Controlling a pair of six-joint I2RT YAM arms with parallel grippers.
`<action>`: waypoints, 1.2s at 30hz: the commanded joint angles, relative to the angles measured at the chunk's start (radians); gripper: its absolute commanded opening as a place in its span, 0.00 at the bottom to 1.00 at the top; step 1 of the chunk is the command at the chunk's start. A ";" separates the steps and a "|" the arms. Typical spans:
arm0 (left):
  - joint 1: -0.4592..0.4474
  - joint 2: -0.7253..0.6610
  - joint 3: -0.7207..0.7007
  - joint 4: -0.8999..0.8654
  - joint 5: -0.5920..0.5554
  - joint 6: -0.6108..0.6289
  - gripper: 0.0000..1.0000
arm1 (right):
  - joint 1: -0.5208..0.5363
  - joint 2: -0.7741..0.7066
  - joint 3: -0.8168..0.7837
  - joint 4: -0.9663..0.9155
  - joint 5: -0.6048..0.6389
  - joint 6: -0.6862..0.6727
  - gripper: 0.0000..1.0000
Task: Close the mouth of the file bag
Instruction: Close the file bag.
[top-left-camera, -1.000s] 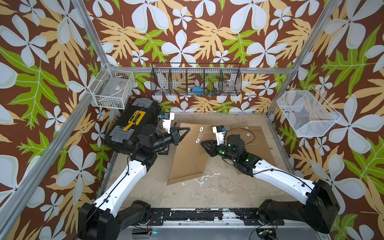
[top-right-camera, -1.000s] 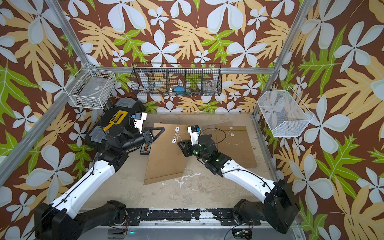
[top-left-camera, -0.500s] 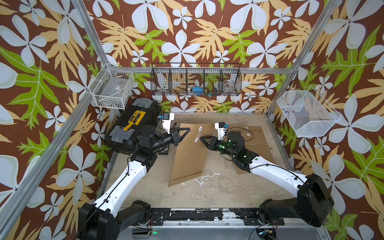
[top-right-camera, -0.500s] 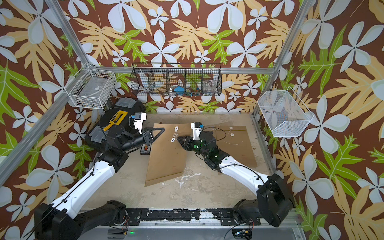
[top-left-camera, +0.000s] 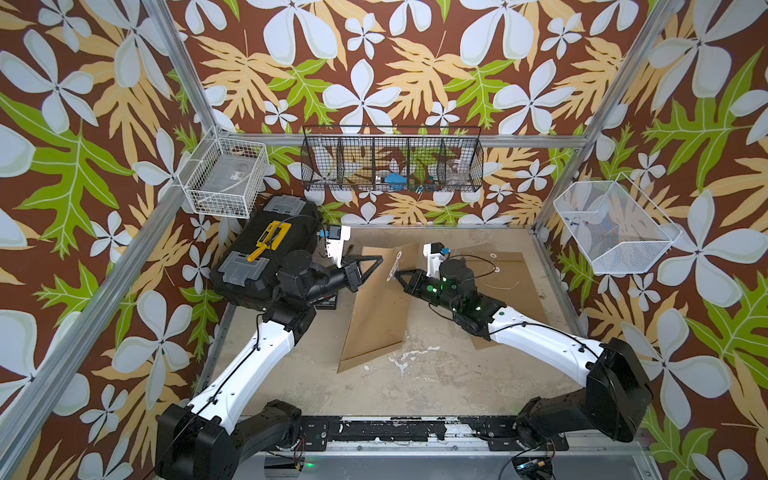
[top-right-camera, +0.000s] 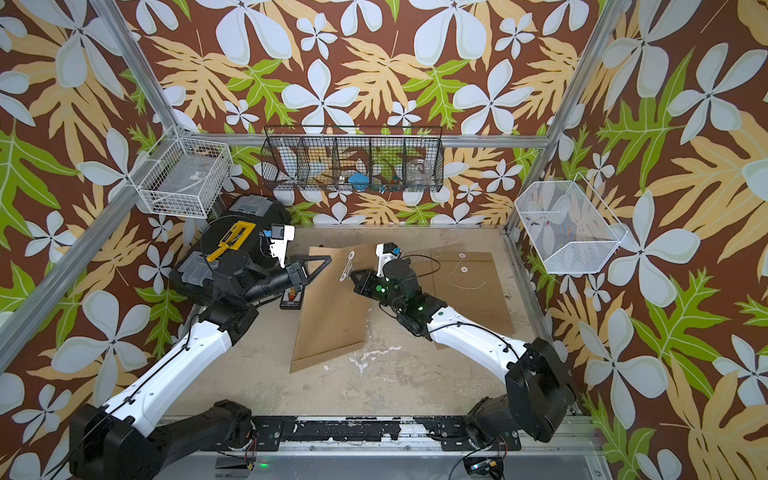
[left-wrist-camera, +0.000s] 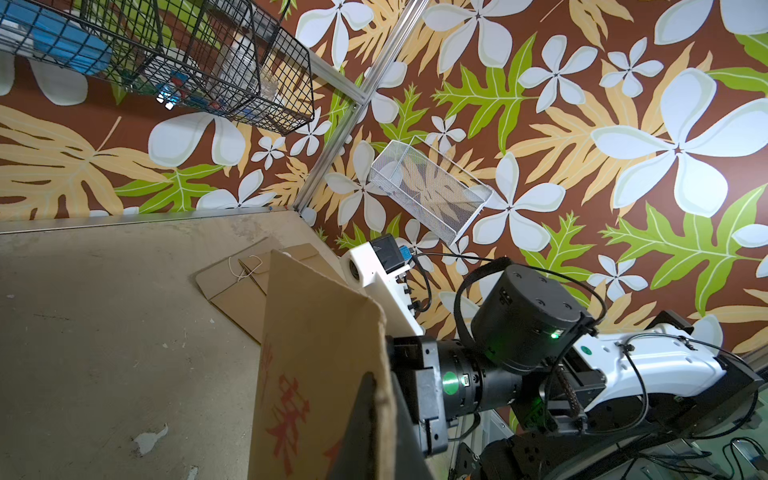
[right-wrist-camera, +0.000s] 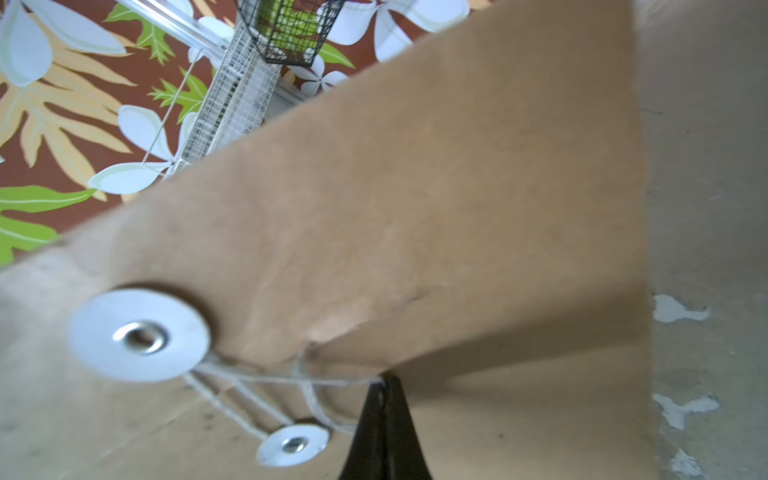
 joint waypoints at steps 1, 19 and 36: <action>-0.002 0.003 0.026 0.028 0.016 0.028 0.00 | 0.010 0.010 0.036 -0.156 0.118 -0.071 0.04; -0.002 0.012 0.070 0.022 0.033 0.027 0.00 | 0.011 -0.004 0.053 -0.129 0.142 -0.277 0.19; -0.005 0.011 0.075 0.021 0.050 0.015 0.00 | 0.008 -0.011 -0.089 0.173 0.108 -0.340 0.24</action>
